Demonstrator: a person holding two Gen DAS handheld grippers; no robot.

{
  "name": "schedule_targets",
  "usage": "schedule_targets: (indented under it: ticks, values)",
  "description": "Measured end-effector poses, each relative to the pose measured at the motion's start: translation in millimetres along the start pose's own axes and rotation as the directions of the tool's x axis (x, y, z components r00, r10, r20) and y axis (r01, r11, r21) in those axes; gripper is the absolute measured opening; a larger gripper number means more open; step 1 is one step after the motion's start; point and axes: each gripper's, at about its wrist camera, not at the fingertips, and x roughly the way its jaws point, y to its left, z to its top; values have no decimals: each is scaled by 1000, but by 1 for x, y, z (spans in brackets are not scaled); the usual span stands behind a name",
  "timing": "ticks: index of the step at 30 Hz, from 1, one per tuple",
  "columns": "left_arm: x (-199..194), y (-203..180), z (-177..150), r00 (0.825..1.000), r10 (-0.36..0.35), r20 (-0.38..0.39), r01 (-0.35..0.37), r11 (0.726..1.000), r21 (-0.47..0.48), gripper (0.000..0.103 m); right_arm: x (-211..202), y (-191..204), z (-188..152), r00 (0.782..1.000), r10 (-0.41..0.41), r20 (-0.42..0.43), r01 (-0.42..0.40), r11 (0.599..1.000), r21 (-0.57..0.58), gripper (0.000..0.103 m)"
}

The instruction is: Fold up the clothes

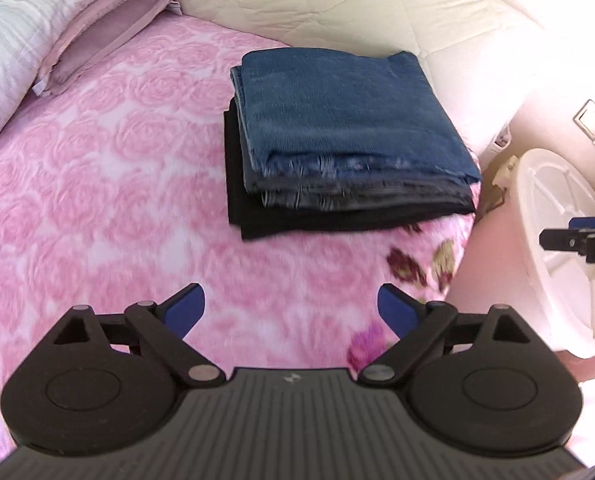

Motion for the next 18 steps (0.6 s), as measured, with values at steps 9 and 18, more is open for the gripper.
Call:
schedule_targets:
  ticks: [9,18]
  values:
    - [-68,5,-54,998,11,69,-8,999,-45,91,-68,38,-43,999,-24,42,23,1000,16,82]
    - [-94,-4,-66,996,0,88,5,998,-59,91,-102,61,-56,997,-36,65,35,999,10,82]
